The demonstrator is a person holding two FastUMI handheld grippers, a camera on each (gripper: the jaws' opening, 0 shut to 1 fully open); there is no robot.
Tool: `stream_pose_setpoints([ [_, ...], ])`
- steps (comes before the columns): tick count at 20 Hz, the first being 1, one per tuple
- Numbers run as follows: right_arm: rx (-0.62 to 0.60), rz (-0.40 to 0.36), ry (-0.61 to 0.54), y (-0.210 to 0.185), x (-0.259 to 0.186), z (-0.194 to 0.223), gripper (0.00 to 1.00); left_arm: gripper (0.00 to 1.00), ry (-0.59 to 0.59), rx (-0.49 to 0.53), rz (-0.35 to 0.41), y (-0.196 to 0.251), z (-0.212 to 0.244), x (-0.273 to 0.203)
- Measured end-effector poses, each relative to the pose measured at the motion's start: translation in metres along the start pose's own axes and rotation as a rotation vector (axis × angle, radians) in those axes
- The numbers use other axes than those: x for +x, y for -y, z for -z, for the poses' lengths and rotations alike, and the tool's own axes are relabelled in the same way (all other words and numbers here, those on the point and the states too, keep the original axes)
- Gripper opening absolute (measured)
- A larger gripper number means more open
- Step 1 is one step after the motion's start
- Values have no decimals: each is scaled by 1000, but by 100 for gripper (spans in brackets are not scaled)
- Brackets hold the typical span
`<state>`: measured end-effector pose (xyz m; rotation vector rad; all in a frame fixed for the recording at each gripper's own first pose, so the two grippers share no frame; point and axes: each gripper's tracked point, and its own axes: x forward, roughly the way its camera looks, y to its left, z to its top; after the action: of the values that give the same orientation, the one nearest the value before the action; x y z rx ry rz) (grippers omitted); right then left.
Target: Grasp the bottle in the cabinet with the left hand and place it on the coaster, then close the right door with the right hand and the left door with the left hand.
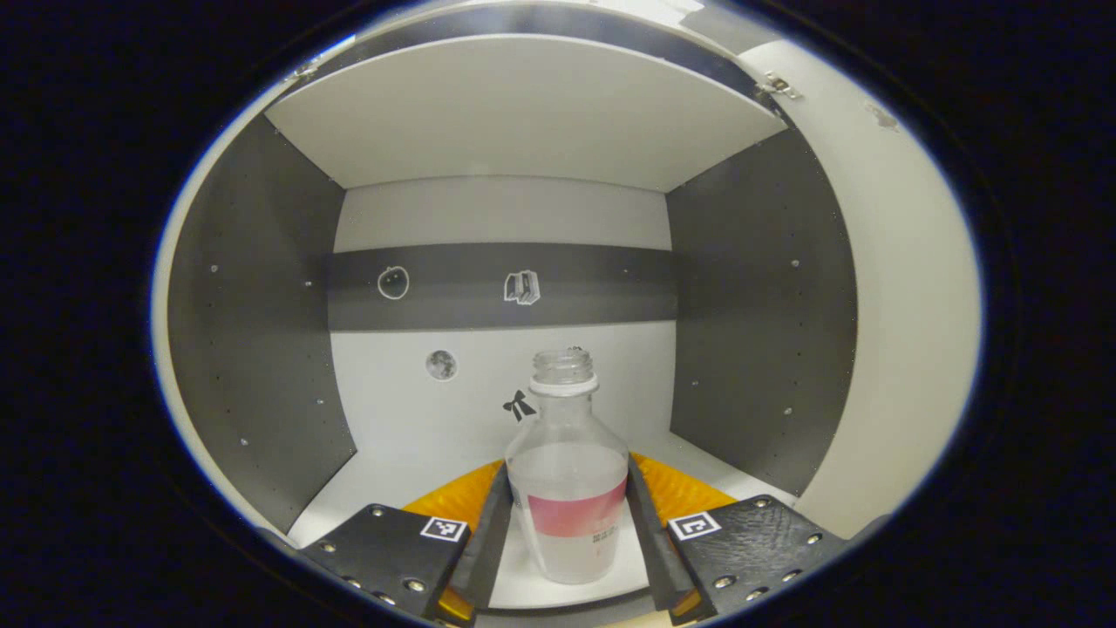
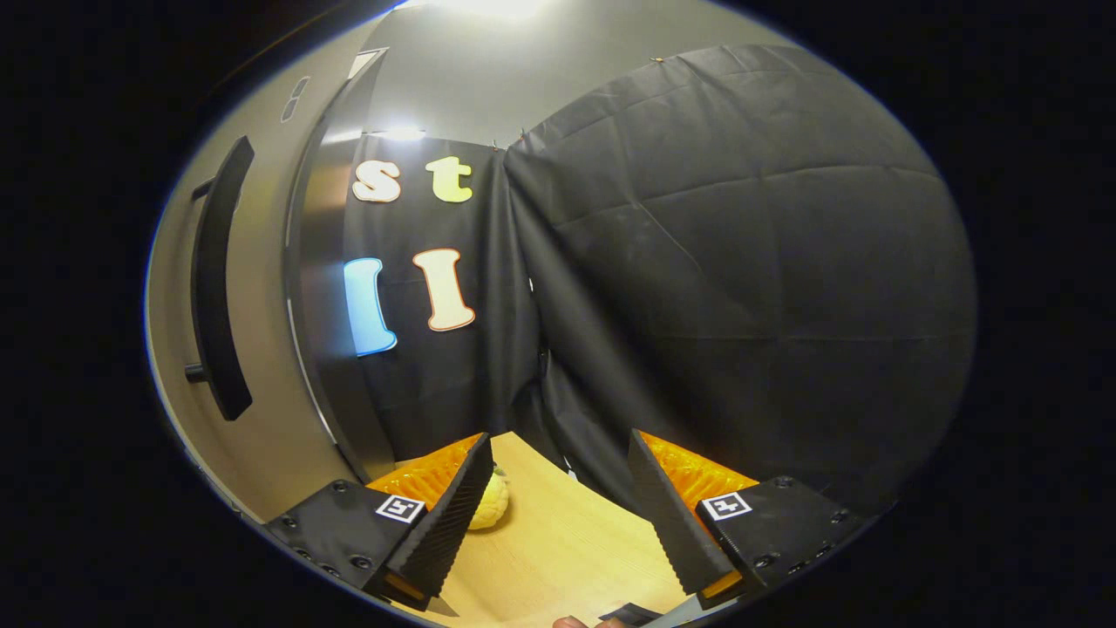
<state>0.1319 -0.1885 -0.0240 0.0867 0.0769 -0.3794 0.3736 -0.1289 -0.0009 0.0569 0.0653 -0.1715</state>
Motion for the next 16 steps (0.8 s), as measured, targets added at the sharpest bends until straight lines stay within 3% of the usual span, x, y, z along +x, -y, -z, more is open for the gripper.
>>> stream_pose_setpoints([
  [1, -5, -6, 1, -2, -2, 0, 95, 69, 7, -10, 7, 0, -2, -7],
  [2, -12, -9, 4, -2, -5, 0, 99, 69, 13, -21, 16, 1, -4, -16],
  [3, -21, -11, 12, -4, -8, -2, 95, 69, 16, -31, 23, 1, -2, -26],
  [5, -46, -11, 34, -4, -11, -6, 99, 69, 6, -12, 33, 4, 7, -48],
  [6, -56, -8, 39, -5, -11, -7, 95, 71, 8, 2, 36, 5, 9, -59],
  [7, -57, -6, 41, -5, -12, -9, 99, 74, 11, 11, 45, 7, 13, -71],
  [8, -51, -4, 46, -5, -13, -12, 95, 68, 14, 14, 53, 10, 15, -87],
  [12, -45, 12, 80, 0, -22, -25, 99, 68, -12, 35, 66, 13, 22, -139],
  [16, -40, 20, 97, 6, -40, -34, 95, 68, -22, -28, 110, 22, 44, -182],
])
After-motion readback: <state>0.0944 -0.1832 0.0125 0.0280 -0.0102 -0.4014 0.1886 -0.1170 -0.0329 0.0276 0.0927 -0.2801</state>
